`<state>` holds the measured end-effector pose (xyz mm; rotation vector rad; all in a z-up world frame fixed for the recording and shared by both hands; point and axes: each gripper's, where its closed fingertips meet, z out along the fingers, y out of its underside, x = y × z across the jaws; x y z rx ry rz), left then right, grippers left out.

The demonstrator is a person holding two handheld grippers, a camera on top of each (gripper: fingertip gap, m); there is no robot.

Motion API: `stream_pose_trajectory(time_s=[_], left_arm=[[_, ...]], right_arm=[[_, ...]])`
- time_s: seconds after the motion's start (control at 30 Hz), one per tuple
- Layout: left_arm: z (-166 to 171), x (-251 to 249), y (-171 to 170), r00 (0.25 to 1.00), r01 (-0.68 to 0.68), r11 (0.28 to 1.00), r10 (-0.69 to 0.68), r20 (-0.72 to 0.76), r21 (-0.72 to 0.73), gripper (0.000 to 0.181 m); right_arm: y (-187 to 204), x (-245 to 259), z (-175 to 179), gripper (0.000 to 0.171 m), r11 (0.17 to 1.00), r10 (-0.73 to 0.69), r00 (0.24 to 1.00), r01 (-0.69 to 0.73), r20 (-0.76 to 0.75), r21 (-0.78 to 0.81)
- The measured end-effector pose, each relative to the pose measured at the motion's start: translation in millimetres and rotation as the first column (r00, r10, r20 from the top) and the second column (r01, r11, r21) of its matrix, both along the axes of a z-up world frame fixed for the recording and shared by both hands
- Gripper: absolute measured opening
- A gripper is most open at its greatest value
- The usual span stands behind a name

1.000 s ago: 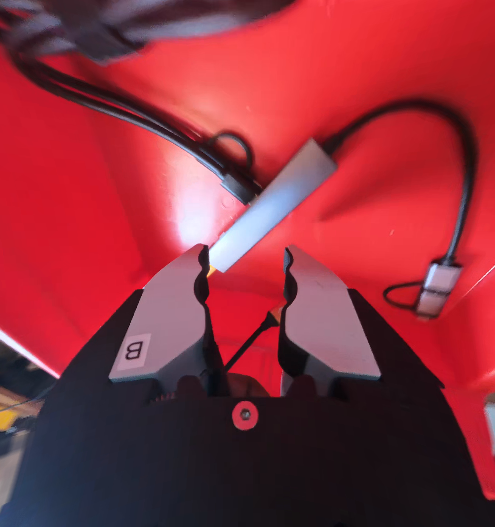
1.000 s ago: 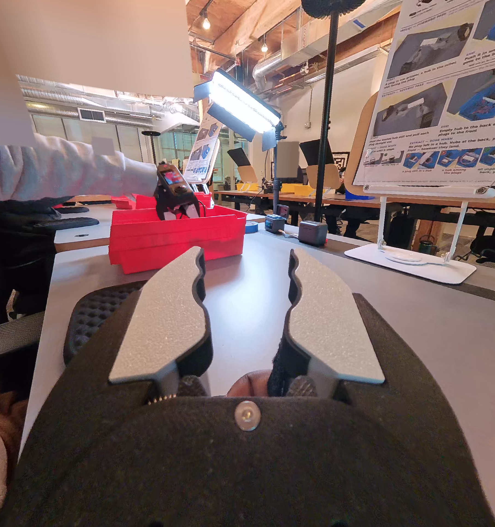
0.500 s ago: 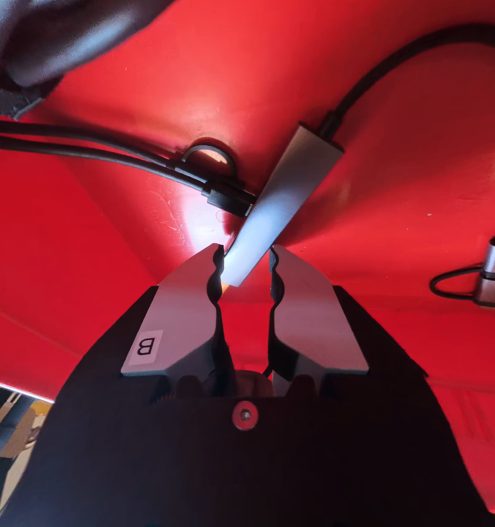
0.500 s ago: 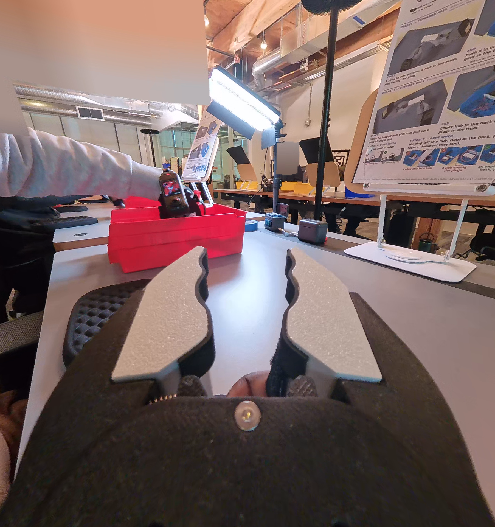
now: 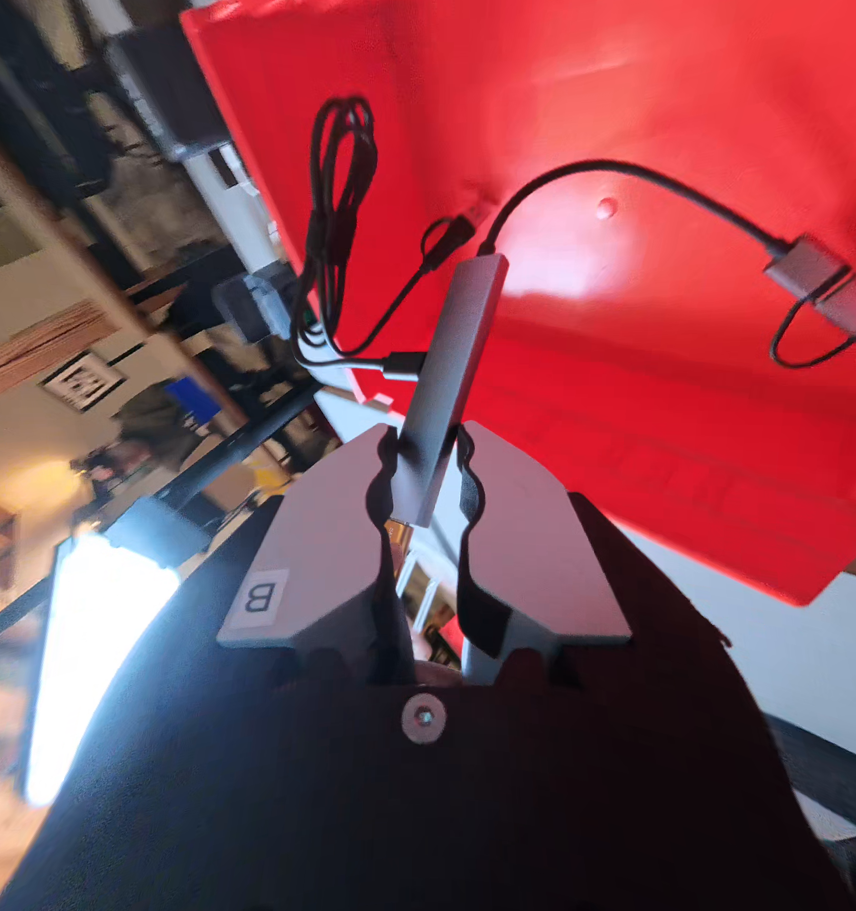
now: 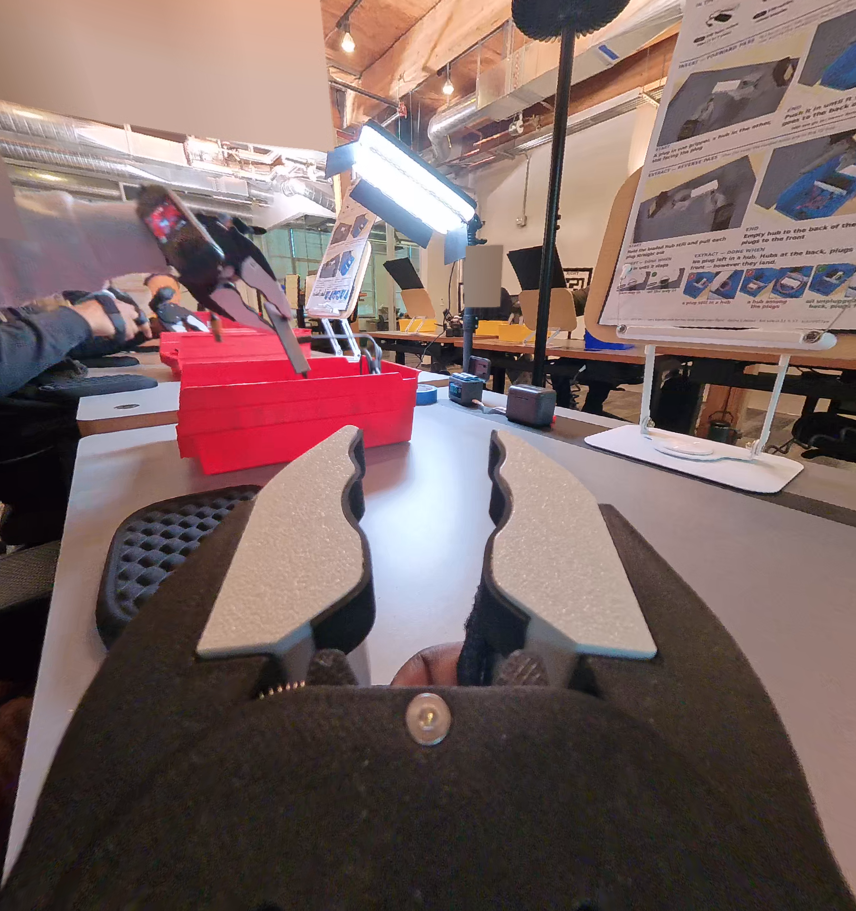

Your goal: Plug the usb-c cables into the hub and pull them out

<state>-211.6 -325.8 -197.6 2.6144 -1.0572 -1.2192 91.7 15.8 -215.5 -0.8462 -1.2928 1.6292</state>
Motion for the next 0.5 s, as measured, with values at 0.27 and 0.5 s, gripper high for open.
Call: stream_pose_trajectory(time_s=[0.27, 0.5], left_arm=[[89, 35, 11, 0.957, 0.073, 0.944, 0.025, -0.289, 0.321, 0.01], [112, 57, 35, 0.962, 0.122, 0.817, 0.043, -0.271, 0.563, 0.01]], right_arm=[[2, 1, 1, 0.048, 1.0, -0.012, 1.0, 0.012, -0.011, -0.006], [3, 1, 2, 0.048, 1.0, -0.016, 1.0, 0.016, -0.013, -0.015]])
